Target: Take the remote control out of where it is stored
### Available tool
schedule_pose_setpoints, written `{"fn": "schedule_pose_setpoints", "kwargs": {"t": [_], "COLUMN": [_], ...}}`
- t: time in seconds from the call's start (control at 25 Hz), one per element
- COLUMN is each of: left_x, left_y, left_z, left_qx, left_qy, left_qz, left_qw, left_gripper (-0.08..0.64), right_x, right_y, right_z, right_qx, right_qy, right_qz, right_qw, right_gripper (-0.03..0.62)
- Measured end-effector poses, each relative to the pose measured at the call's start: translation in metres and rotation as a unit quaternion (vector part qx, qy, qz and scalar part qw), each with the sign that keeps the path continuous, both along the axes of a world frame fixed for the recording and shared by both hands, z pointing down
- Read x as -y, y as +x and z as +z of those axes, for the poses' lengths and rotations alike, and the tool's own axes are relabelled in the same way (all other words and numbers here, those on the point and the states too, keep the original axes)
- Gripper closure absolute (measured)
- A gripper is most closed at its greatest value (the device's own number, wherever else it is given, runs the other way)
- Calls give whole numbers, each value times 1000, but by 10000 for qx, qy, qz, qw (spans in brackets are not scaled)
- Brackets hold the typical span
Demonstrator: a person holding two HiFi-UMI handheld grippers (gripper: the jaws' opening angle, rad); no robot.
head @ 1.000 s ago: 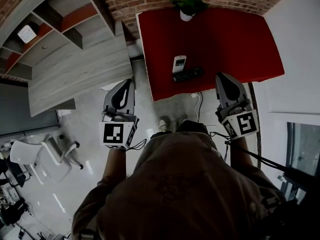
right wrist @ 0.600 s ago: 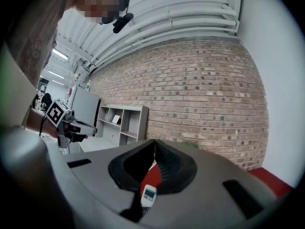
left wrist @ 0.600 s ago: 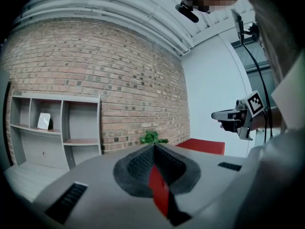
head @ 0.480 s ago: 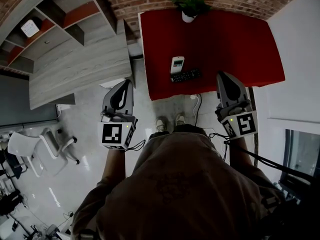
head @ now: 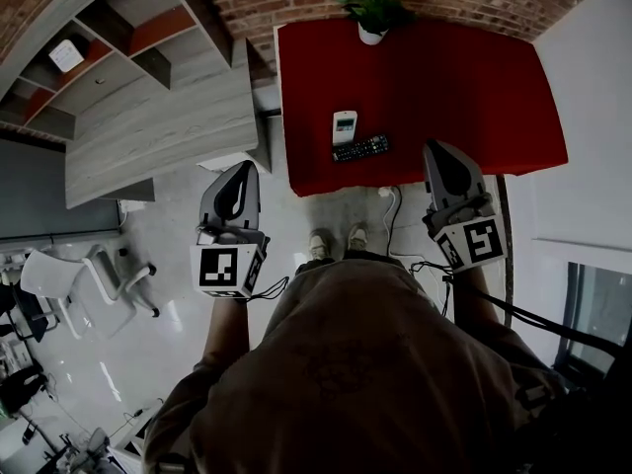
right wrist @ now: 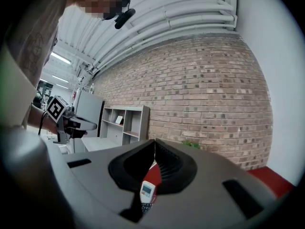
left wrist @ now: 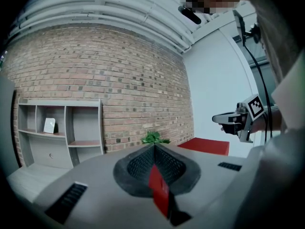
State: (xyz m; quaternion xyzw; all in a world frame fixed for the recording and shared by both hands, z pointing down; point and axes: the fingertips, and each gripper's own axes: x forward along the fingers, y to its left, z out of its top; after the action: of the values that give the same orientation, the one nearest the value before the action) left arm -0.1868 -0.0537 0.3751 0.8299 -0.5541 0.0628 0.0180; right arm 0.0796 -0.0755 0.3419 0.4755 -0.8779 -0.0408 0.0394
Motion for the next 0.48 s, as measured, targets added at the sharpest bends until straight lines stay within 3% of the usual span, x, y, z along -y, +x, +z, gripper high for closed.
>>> {"fn": "schedule_pose_setpoints", "kwargs": {"t": [0.48], "left_x": [-10], "left_y": [37], "left_z": [-7], "left_qx": [79], "left_qy": [40], "left_qz": [121], "left_qw": [9999], "left_gripper": [551], "right_x": [-7], "right_y": [13], "right_z": [-4], "right_qx": [54], "right_qy": [134], "right_qz": [-109], "right_qw": [9998], "right_gripper": [578]}}
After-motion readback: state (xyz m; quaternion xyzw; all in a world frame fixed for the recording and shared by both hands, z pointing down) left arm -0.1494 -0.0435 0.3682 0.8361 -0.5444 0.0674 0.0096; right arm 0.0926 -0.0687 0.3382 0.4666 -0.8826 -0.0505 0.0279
